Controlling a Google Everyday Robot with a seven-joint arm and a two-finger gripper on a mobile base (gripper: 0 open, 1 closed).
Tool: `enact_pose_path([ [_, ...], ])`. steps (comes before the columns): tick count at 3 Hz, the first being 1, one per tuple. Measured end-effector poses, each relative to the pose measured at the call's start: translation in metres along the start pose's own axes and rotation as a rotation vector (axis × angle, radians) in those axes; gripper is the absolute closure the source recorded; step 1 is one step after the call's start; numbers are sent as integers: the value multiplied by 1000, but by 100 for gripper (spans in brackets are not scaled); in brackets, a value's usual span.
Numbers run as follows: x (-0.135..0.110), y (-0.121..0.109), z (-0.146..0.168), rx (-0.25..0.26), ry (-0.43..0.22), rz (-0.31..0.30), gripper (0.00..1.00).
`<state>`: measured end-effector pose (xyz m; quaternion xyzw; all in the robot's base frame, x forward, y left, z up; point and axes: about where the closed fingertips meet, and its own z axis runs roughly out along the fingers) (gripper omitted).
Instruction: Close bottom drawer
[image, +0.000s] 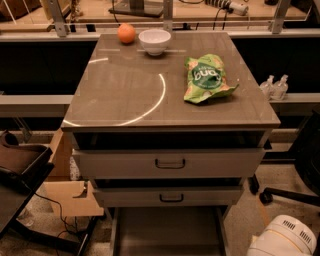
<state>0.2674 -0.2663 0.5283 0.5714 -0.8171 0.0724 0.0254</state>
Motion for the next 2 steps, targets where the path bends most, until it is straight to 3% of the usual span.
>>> enact_pose_path([
  [2, -21, 11, 46, 17, -74, -32, 0],
])
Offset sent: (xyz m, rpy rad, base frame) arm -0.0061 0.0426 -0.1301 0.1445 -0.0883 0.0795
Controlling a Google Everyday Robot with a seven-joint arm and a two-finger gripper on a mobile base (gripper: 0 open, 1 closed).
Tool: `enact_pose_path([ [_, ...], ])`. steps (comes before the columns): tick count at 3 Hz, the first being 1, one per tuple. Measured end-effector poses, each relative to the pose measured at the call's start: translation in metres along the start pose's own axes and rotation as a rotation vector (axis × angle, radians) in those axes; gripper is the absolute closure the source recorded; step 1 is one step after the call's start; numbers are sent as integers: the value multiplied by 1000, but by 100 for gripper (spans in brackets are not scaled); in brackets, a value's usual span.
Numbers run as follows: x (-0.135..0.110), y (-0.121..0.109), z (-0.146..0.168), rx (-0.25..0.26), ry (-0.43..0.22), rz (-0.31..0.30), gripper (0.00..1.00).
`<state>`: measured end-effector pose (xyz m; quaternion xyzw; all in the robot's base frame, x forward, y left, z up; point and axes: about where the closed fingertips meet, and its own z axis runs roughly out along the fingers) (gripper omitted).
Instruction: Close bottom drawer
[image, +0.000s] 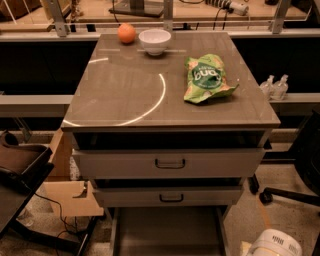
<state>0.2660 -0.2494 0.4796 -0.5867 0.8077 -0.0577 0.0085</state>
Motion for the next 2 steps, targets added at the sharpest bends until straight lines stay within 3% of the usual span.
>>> enact_pose_path([
  [1, -15, 11, 36, -9, -76, 17, 0],
  [2, -28, 12, 75, -23, -119, -18, 0],
])
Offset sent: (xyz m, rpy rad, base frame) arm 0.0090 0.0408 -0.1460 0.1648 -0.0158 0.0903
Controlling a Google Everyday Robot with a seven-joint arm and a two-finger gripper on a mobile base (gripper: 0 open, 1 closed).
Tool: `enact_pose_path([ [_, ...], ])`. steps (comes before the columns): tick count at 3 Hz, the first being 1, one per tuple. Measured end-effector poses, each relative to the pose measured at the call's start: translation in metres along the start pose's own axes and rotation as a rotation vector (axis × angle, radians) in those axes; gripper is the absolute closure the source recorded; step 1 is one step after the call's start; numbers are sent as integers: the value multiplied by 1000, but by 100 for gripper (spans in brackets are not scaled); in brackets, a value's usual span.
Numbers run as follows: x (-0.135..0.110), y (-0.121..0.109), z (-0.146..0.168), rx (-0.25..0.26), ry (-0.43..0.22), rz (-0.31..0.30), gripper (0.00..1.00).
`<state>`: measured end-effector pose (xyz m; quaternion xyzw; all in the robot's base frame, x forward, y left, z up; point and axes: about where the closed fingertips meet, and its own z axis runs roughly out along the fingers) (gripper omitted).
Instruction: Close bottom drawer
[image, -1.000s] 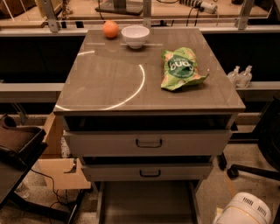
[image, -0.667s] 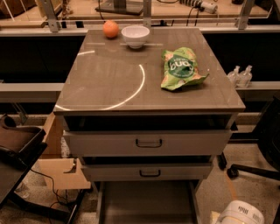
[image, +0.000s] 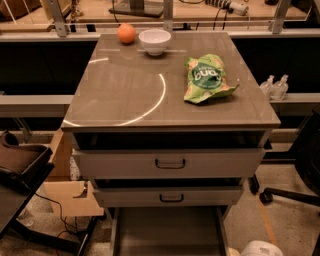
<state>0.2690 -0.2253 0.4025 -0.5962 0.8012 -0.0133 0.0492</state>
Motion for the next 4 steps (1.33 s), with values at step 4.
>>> enact_pose_path([
  [4, -12, 5, 85, -51, -35, -72, 0],
])
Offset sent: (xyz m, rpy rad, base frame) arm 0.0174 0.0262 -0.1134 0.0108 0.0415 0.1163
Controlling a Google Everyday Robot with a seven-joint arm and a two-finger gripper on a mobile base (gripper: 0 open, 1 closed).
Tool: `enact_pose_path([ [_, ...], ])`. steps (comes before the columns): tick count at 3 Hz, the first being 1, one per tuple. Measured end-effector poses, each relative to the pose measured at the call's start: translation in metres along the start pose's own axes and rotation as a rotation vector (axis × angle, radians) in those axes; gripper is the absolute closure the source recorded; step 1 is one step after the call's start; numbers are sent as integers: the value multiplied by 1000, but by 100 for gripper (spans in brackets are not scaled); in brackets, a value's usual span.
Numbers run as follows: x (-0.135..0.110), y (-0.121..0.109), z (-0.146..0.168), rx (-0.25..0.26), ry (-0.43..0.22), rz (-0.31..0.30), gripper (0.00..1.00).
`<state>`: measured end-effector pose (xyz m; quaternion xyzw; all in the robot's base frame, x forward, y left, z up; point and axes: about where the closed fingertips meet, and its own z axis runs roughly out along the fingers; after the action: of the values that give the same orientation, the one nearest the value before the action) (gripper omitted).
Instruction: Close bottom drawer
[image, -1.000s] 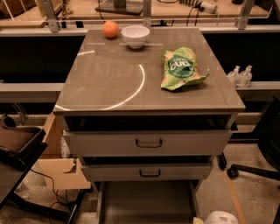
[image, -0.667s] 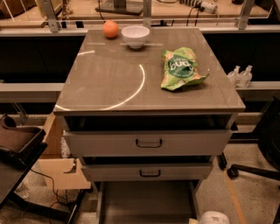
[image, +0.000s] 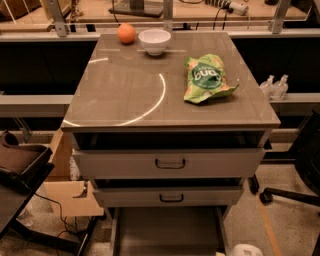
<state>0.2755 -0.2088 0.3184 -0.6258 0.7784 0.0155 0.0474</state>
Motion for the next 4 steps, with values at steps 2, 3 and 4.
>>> enact_pose_path([
  [2, 27, 19, 62, -61, -17, -23, 0],
  [3, 38, 27, 90, -97, 24, -59, 0],
  [4, 41, 34, 111, -131, 54, -92, 18],
])
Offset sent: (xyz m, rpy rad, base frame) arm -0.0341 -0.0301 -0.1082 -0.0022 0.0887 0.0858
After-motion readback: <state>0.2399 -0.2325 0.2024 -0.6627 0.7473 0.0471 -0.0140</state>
